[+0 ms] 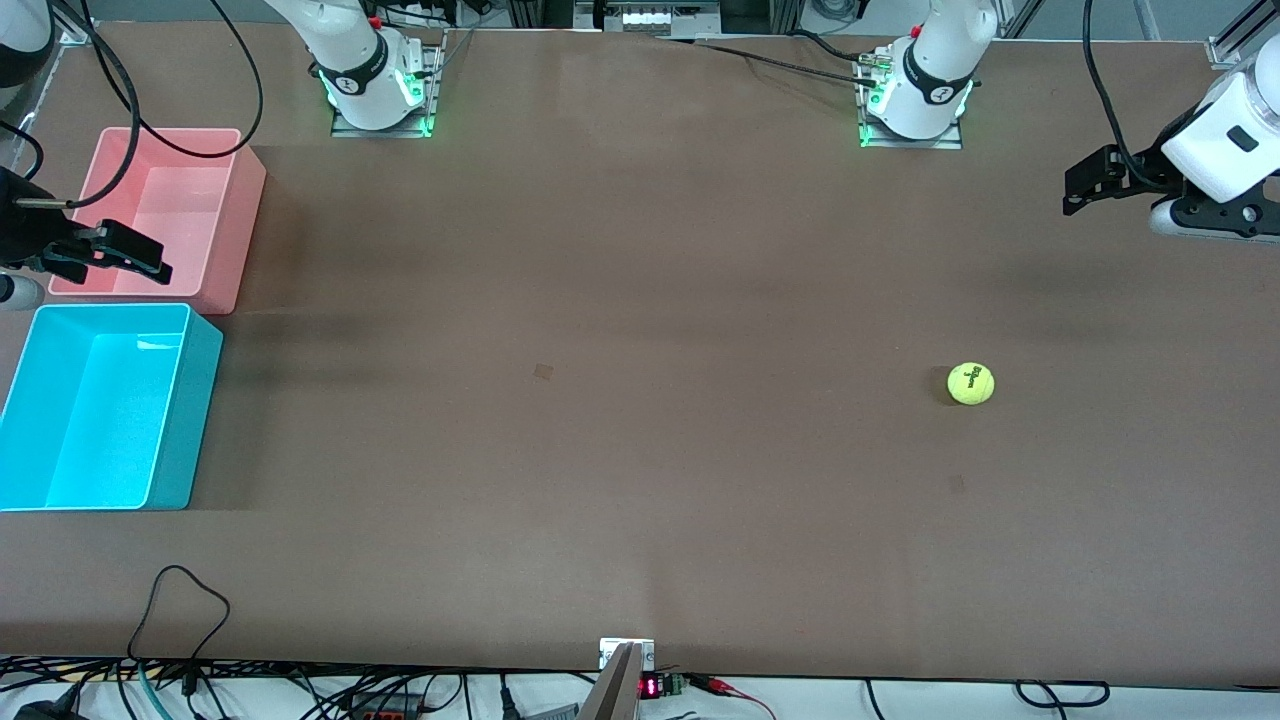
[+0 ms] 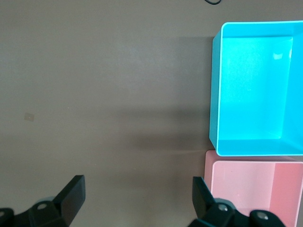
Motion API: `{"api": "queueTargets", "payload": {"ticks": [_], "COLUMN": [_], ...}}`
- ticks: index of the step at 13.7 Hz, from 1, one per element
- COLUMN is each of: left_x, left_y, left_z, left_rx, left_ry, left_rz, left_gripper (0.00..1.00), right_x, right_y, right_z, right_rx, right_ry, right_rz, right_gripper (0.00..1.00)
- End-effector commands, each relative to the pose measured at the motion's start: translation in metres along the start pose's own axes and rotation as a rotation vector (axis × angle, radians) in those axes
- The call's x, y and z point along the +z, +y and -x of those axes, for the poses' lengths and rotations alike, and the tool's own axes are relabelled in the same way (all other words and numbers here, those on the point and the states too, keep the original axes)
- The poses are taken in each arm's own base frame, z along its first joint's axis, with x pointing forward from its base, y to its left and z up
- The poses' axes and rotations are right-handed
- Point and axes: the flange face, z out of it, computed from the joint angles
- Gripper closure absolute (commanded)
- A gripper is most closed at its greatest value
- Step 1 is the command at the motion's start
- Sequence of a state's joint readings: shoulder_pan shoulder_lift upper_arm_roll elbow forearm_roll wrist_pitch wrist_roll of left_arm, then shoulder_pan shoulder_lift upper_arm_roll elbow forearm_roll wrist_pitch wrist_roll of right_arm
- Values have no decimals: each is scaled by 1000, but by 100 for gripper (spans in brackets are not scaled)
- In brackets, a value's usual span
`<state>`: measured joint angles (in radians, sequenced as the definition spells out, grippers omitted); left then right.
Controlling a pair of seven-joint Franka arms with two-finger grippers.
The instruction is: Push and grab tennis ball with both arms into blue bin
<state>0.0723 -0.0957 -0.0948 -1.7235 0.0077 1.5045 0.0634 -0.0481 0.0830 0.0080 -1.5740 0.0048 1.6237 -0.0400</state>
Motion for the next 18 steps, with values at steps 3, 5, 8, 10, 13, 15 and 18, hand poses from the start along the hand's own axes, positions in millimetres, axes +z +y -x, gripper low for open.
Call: {"api": "queueTargets", "payload": {"ticks": [3, 5, 8, 10, 13, 15, 18], "left_x": [-4, -3, 1, 2, 12, 15, 20], "left_y": [1, 2, 2, 2, -1, -1, 1], "left_z": [1, 2, 0, 1, 3, 1, -20], "left_rx": [12, 4, 1, 3, -5, 0, 16], "left_ry": [5, 2, -15, -25, -94, -105, -115], "left_rz": [-27, -27, -25, -25, -15, -3, 2], "left_gripper": [0, 0, 0, 0, 0, 0, 0], "right_x": [-2, 0, 4, 9, 13, 19, 30], "right_y": [2, 3, 7, 11, 15, 14, 9], "right_z": [4, 3, 0, -2, -3, -6, -10], "right_rx": [-12, -9, 14, 24, 30, 29, 11], "right_ry": [4, 3, -4, -13, -22, -31, -51], "right_rz": [0, -4, -10, -13, -19, -19, -19], "right_gripper": [0, 0, 0, 0, 0, 0, 0]}}
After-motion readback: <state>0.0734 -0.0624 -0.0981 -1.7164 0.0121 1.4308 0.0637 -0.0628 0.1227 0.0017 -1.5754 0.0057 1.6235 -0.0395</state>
